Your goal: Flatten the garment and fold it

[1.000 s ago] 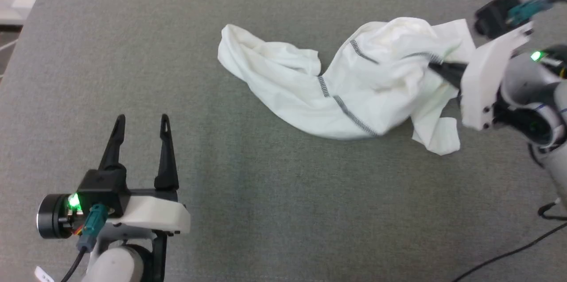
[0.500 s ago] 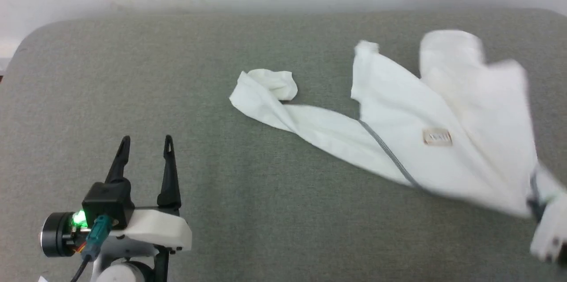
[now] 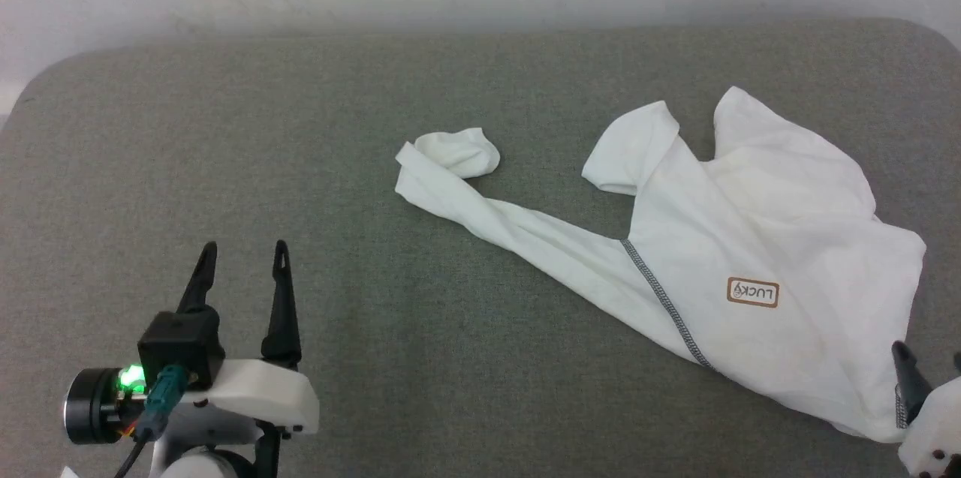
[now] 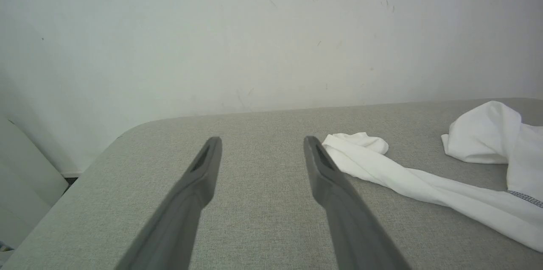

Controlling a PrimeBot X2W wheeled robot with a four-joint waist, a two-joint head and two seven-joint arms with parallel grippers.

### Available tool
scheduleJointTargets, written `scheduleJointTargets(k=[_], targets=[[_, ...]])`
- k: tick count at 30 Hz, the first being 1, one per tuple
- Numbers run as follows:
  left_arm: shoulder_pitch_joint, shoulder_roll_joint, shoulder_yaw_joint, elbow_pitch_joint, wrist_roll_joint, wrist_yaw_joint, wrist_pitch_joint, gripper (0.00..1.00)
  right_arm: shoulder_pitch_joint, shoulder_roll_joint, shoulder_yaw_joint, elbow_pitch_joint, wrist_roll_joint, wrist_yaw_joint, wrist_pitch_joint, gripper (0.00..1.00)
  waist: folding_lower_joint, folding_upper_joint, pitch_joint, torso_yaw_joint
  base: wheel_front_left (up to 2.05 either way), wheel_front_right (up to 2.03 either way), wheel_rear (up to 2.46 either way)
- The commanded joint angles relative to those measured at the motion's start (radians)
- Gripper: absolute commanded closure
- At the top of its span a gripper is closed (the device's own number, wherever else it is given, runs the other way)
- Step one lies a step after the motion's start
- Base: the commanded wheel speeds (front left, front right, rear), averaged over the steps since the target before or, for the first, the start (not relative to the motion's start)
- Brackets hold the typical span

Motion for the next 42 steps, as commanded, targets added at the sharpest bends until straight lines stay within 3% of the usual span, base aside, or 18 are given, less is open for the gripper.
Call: scheduleJointTargets(k=[1, 5, 11, 20, 33, 42], targets=[[0.010, 0.006, -0.003, 0.002, -0.003, 0.000, 0.004, 0.00, -0.017, 0.003, -0.002, -0.012, -0.012, -0.001, -0.047, 0.00, 0.0000, 0.0000, -0.014, 0.003, 0.00, 0.00, 0.00], [0.022, 0.008, -0.004, 0.007, -0.010, 0.005, 0.019, 0.00, -0.022, 0.002, 0.053, -0.036, -0.030, -0.001, -0.186, 0.00, 0.0000, 0.0000, -0.041, -0.001, 0.00, 0.00, 0.00], [0.026, 0.012, -0.015, 0.010, -0.015, 0.018, 0.080, 0.00, -0.010, -0.051, 0.193, -0.070, 0.000, -0.001, -0.338, 0.00, 0.0000, 0.0000, -0.071, -0.019, 0.00, 0.00, 0.00], [-0.108, -0.013, -0.091, 0.038, -0.003, -0.012, 0.235, 0.00, -0.009, -0.067, 0.304, -0.139, 0.041, -0.001, -0.373, 0.00, 0.0000, 0.0000, -0.040, -0.059, 0.00, 0.00, 0.00], [-0.478, -0.137, -0.290, 0.227, -0.001, -0.199, 0.535, 0.00, -0.106, -0.030, 0.372, -0.207, 0.042, -0.001, -0.405, 0.00, 0.0000, 0.0000, 0.145, -0.154, 0.00, 0.00, 0.00], [-0.604, -0.158, -0.391, 0.368, -0.014, -0.322, 0.727, 0.00, -0.143, -0.012, 0.377, -0.184, 0.033, -0.001, -0.432, 0.00, 0.0000, 0.0000, 0.217, -0.196, 0.00, 0.00, 0.00]])
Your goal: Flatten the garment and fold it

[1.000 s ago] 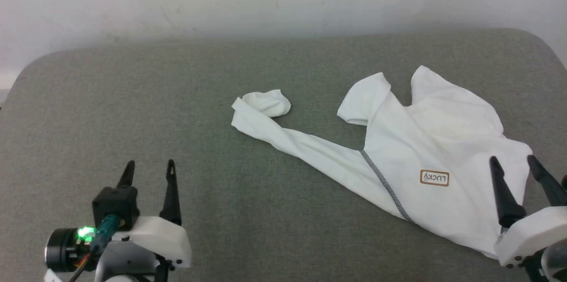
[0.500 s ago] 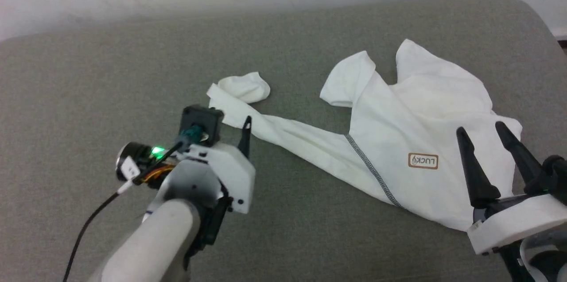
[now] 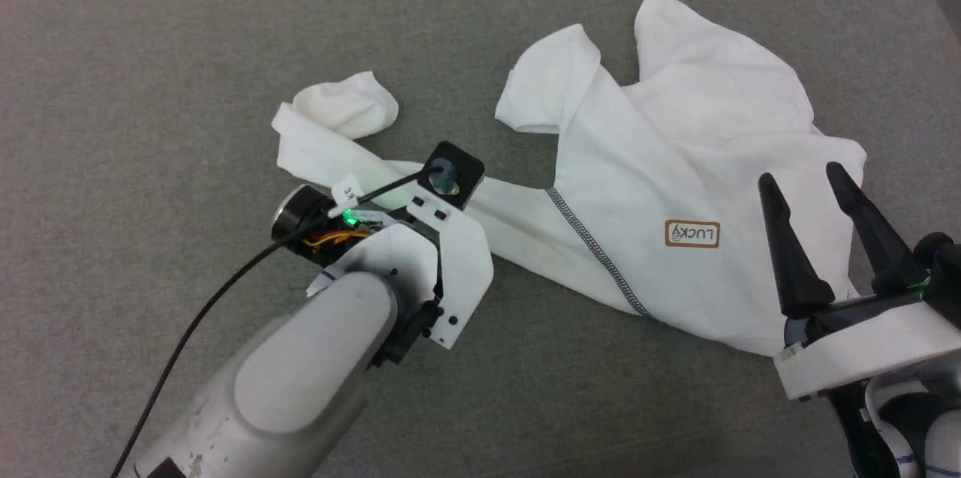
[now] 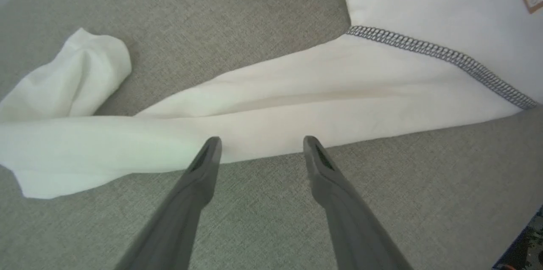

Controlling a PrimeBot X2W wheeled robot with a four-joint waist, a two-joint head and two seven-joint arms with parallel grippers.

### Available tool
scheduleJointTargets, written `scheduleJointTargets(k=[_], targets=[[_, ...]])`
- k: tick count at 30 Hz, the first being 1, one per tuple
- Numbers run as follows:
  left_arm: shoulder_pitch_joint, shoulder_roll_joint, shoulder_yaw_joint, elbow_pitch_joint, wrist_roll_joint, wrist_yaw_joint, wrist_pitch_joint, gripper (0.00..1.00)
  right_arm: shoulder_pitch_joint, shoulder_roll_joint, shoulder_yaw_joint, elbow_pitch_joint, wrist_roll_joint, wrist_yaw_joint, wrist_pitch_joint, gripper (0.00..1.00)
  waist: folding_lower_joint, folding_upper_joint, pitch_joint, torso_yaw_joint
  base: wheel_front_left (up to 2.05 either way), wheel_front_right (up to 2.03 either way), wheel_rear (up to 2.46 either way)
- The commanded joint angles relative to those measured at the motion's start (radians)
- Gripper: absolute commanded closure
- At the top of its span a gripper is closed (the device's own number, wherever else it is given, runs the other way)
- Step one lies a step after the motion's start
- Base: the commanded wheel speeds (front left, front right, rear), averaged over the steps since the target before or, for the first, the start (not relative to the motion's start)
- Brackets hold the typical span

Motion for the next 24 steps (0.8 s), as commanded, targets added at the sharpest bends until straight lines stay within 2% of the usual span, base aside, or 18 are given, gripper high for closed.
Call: scheduleJointTargets(k=[1, 5, 9, 10, 11, 12, 17, 24], targets=[[-0.021, -0.001, -0.009, 0.011, -0.003, -0.012, 0.017, 0.00, -0.015, 0.005, 0.001, 0.000, -0.006, -0.001, -0.008, 0.00, -0.0002, 0.0000, 0.039, -0.032, 0.00, 0.00, 0.00], [-0.051, 0.002, -0.042, 0.078, -0.021, -0.051, 0.136, 0.00, -0.017, 0.012, 0.003, 0.002, -0.012, -0.001, -0.015, 0.00, -0.0002, 0.0000, 0.060, -0.048, 0.00, 0.00, 0.00], [-0.038, 0.010, -0.062, 0.130, -0.066, -0.054, 0.318, 0.00, -0.016, 0.016, -0.001, 0.006, -0.016, -0.001, -0.022, 0.00, -0.0002, 0.0000, 0.068, -0.060, 0.00, 0.00, 0.00], [-0.033, 0.013, -0.065, 0.130, -0.076, -0.054, 0.350, 0.36, -0.016, 0.016, -0.002, 0.008, -0.016, -0.001, -0.023, 0.00, -0.0002, 0.0000, 0.069, -0.062, 0.00, 0.00, 0.00], [-0.028, 0.016, -0.067, 0.125, -0.085, -0.053, 0.372, 0.93, -0.017, 0.017, -0.003, 0.009, -0.015, -0.001, -0.025, 0.00, -0.0002, 0.0000, 0.069, -0.064, 0.00, 0.00, 0.00], [-0.023, 0.021, -0.069, 0.116, -0.089, -0.054, 0.386, 1.00, -0.017, 0.017, -0.004, 0.012, -0.014, -0.001, -0.027, 0.00, -0.0002, 0.0000, 0.069, -0.064, 0.00, 0.00, 0.00], [-0.010, 0.059, -0.045, 0.010, -0.080, -0.042, 0.322, 1.00, -0.010, 0.018, -0.027, 0.030, -0.001, -0.001, -0.030, 0.00, -0.0002, 0.0000, 0.042, -0.047, 0.00, 0.00, 0.00], [0.017, 0.187, 0.064, -0.268, -0.073, 0.001, 0.212, 1.00, 0.014, 0.018, -0.072, 0.059, 0.024, -0.001, -0.006, 0.00, -0.0002, 0.0000, -0.036, 0.021, 0.00, 0.00, 0.00]])
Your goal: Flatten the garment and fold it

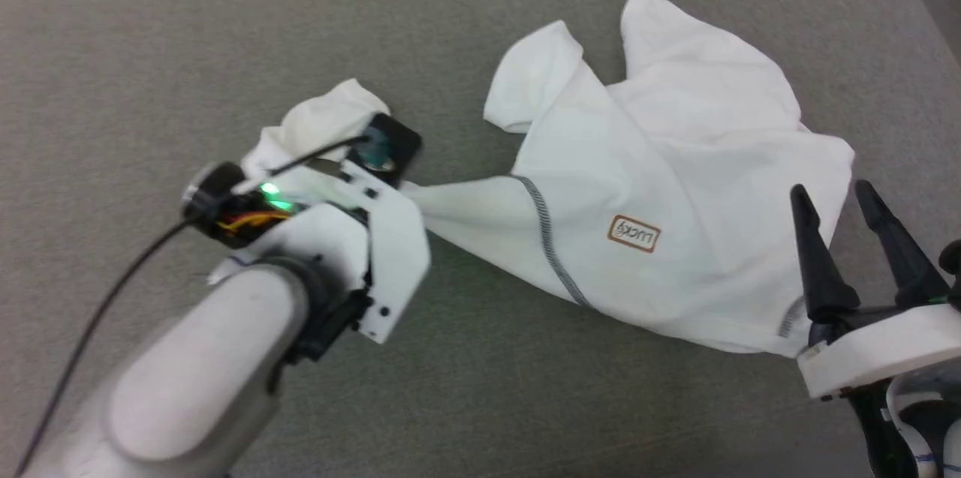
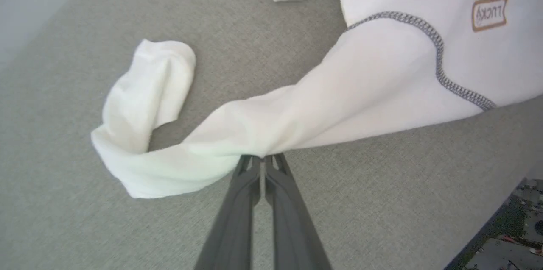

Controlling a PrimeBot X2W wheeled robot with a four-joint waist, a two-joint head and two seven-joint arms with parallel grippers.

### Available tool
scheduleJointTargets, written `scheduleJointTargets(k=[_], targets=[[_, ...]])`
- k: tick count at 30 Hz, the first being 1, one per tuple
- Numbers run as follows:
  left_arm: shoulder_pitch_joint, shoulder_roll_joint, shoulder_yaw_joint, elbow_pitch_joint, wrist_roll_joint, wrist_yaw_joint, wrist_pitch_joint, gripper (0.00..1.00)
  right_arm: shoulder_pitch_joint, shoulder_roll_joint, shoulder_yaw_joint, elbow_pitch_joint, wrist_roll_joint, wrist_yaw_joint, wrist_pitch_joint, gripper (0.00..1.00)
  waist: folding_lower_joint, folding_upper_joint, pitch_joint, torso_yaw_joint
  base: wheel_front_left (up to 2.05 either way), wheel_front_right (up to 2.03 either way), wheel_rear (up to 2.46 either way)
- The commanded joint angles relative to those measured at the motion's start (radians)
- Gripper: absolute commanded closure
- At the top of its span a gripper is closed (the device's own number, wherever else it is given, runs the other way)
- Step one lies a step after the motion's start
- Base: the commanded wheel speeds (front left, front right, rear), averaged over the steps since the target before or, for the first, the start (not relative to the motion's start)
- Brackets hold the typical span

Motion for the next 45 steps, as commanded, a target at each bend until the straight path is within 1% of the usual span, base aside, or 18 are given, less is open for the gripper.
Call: scheduleJointTargets(k=[1, 4, 6, 9, 13, 16, 17, 19, 21, 24, 25, 26, 29, 31, 35, 38, 42, 45], targets=[[0.023, 0.030, 0.020, -0.036, -0.002, 0.010, -0.007, 1.00, 0.009, 0.003, -0.008, 0.005, 0.005, -0.001, 0.006, 0.00, 0.0000, 0.0000, -0.054, 0.055, 0.00, 0.00, 0.00], [0.072, 0.103, 0.072, -0.134, -0.011, 0.039, -0.016, 1.00, 0.014, 0.003, -0.019, 0.011, 0.007, -0.001, 0.025, 0.00, 0.0000, 0.0000, -0.083, 0.083, 0.00, 0.00, 0.00], [0.124, 0.150, 0.109, -0.183, -0.016, 0.074, -0.022, 1.00, 0.019, 0.003, -0.027, 0.012, 0.007, -0.001, 0.038, 0.00, 0.0000, 0.0000, -0.101, 0.099, 0.00, 0.00, 0.00], [0.227, 0.219, 0.181, -0.234, -0.016, 0.160, -0.039, 1.00, 0.031, 0.003, -0.038, 0.009, 0.003, -0.001, 0.057, 0.00, 0.0000, 0.0000, -0.120, 0.117, 0.00, 0.00, 0.00], [0.413, 0.293, 0.286, -0.267, -0.024, 0.301, -0.069, 1.00, 0.057, 0.003, -0.060, -0.001, -0.003, -0.001, 0.081, 0.00, 0.0000, 0.0000, -0.135, 0.139, 0.00, 0.00, 0.00], [0.562, 0.319, 0.348, -0.267, -0.044, 0.386, -0.101, 1.00, 0.070, 0.003, -0.062, -0.010, -0.005, -0.001, 0.098, 0.00, 0.0000, 0.0000, -0.140, 0.146, 0.00, 0.00, 0.00], [0.607, 0.321, 0.361, -0.260, -0.051, 0.405, -0.115, 1.00, 0.074, 0.003, -0.065, -0.012, -0.004, -0.001, 0.103, 0.00, 0.0000, 0.0000, -0.141, 0.150, 0.00, 0.00, 0.00], [0.672, 0.302, 0.385, -0.237, -0.068, 0.433, -0.162, 1.00, 0.078, 0.003, -0.063, -0.017, -0.006, -0.001, 0.113, 0.00, 0.0000, 0.0000, -0.139, 0.155, 0.00, 0.00, 0.00], [0.701, 0.278, 0.393, -0.201, -0.067, 0.435, -0.232, 1.00, 0.076, 0.003, -0.049, -0.022, -0.007, -0.001, 0.123, 0.00, 0.0000, 0.0000, -0.137, 0.156, 0.00, 0.00, 0.00], [0.701, 0.224, 0.391, -0.150, -0.078, 0.422, -0.315, 1.00, 0.070, 0.003, -0.034, -0.030, -0.011, -0.001, 0.135, 0.00, 0.0000, 0.0000, -0.140, 0.157, 0.00, 0.00, 0.00], [0.699, 0.211, 0.388, -0.135, -0.079, 0.419, -0.334, 0.21, 0.069, 0.003, -0.028, -0.032, -0.013, -0.001, 0.138, 0.00, 0.0000, 0.0000, -0.143, 0.156, 0.00, 0.00, 0.00], [0.695, 0.198, 0.388, -0.126, -0.079, 0.417, -0.353, 0.00, 0.068, 0.003, -0.023, -0.035, -0.016, -0.001, 0.141, 0.00, 0.0000, 0.0000, -0.146, 0.155, 0.00, 0.00, 0.00], [0.686, 0.182, 0.391, -0.118, -0.072, 0.416, -0.395, 0.00, 0.068, 0.003, -0.020, -0.038, -0.017, -0.001, 0.147, 0.00, 0.0000, 0.0000, -0.155, 0.155, 0.00, 0.00, 0.00], [0.685, 0.171, 0.397, -0.123, -0.061, 0.425, -0.431, 0.00, 0.071, 0.003, -0.016, -0.041, -0.014, -0.001, 0.151, 0.00, 0.0000, 0.0000, -0.167, 0.155, 0.00, 0.00, 0.00], [0.681, 0.158, 0.411, -0.163, -0.040, 0.443, -0.489, 0.00, 0.076, 0.003, -0.020, -0.033, -0.006, -0.001, 0.156, 0.00, 0.0000, 0.0000, -0.187, 0.162, 0.00, 0.00, 0.00], [0.672, 0.155, 0.413, -0.198, -0.017, 0.447, -0.530, 0.00, 0.080, 0.003, -0.023, -0.022, -0.001, -0.001, 0.157, 0.00, 0.0000, 0.0000, -0.203, 0.164, 0.00, 0.00, 0.00], [0.648, 0.146, 0.399, -0.237, 0.012, 0.440, -0.575, 0.00, 0.084, 0.003, -0.024, -0.014, 0.003, -0.001, 0.161, 0.00, 0.0000, 0.0000, -0.219, 0.158, 0.00, 0.00, 0.00], [0.627, 0.133, 0.370, -0.226, 0.009, 0.414, -0.578, 0.00, 0.086, 0.003, -0.022, -0.007, 0.006, -0.001, 0.162, 0.00, 0.0000, 0.0000, -0.227, 0.151, 0.00, 0.00, 0.00]])
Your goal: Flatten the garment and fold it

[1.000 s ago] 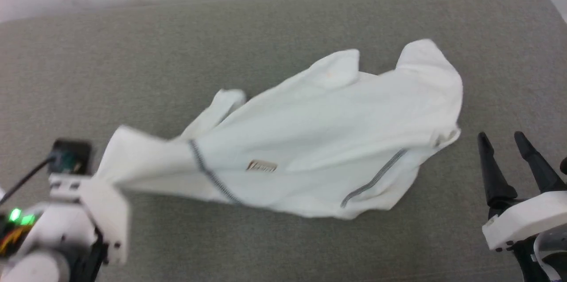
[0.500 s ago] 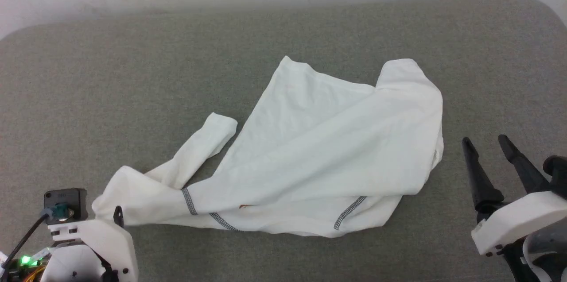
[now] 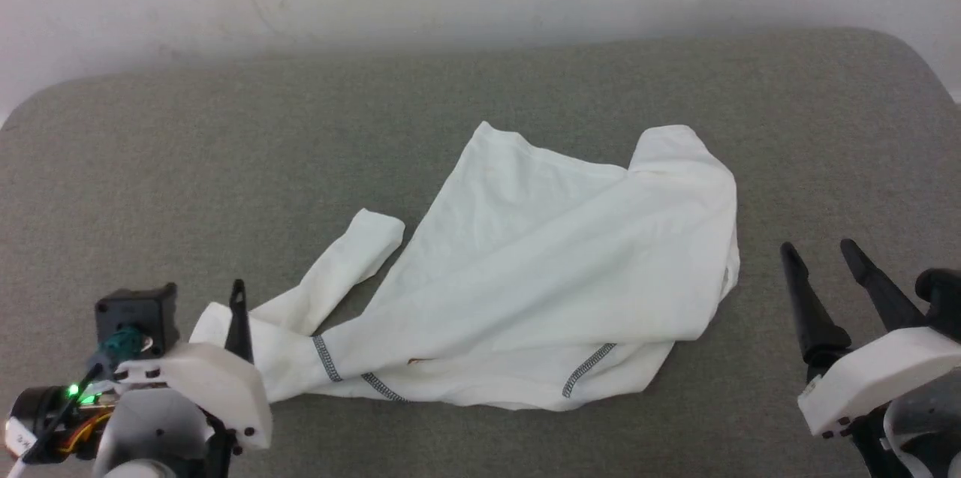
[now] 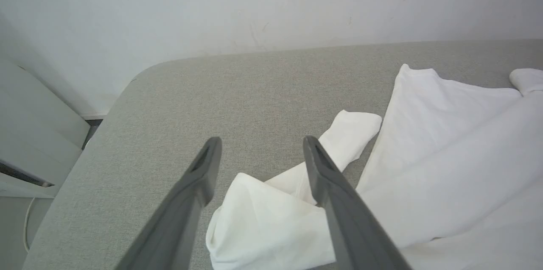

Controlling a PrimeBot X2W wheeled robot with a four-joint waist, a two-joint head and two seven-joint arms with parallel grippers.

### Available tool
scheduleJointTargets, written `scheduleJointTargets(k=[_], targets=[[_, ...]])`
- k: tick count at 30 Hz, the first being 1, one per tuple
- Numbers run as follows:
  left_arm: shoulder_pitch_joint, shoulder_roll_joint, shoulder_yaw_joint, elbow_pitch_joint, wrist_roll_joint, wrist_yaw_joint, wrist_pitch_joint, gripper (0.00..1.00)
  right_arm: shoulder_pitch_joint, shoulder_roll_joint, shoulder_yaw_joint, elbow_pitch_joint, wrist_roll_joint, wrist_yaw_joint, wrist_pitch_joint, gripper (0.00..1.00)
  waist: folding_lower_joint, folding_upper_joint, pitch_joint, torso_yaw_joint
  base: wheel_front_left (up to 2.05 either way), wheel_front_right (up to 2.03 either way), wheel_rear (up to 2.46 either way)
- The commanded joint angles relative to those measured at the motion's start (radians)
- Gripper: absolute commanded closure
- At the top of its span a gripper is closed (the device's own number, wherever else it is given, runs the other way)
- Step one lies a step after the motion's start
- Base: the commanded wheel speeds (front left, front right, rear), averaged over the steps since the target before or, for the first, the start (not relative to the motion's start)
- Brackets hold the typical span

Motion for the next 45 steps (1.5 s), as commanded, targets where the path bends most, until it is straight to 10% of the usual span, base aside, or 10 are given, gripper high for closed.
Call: scheduleJointTargets(k=[1, 19, 35, 36, 38, 45], targets=[[-0.022, -0.007, -0.008, 0.005, 0.000, -0.009, 0.003, 0.00, 0.010, 0.002, 0.000, 0.002, 0.007, -0.001, 0.001, 0.00, 0.0001, 0.0000, -0.001, -0.004, 0.00, 0.00, 0.00], [-0.632, -0.235, -0.244, 0.450, -0.057, -0.298, 0.254, 0.00, -0.067, 0.002, 0.055, -0.043, -0.005, -0.001, -0.018, 0.00, 0.0001, 0.0000, 0.219, -0.113, 0.00, 0.00, 0.00], [-0.849, -0.261, -0.268, 0.819, -0.127, -0.341, 0.566, 0.00, -0.093, 0.002, 0.107, -0.003, 0.006, -0.001, -0.092, 0.00, 0.0001, 0.0000, 0.362, -0.229, 0.00, 0.00, 0.00], [-0.839, -0.258, -0.269, 0.831, -0.136, -0.337, 0.593, 0.04, -0.092, 0.002, 0.107, 0.000, 0.007, -0.001, -0.096, 0.00, 0.0001, 0.0000, 0.362, -0.233, 0.00, 0.00, 0.00], [-0.823, -0.254, -0.267, 0.837, -0.146, -0.328, 0.610, 1.00, -0.088, 0.002, 0.103, 0.006, 0.006, -0.001, -0.101, 0.00, 0.0001, 0.0000, 0.361, -0.237, 0.00, 0.00, 0.00], [-0.884, -0.238, -0.247, 0.780, -0.104, -0.333, 0.468, 1.00, -0.083, 0.002, 0.085, 0.011, 0.015, -0.001, -0.098, 0.00, 0.0001, 0.0000, 0.363, -0.215, 0.00, 0.00, 0.00]])
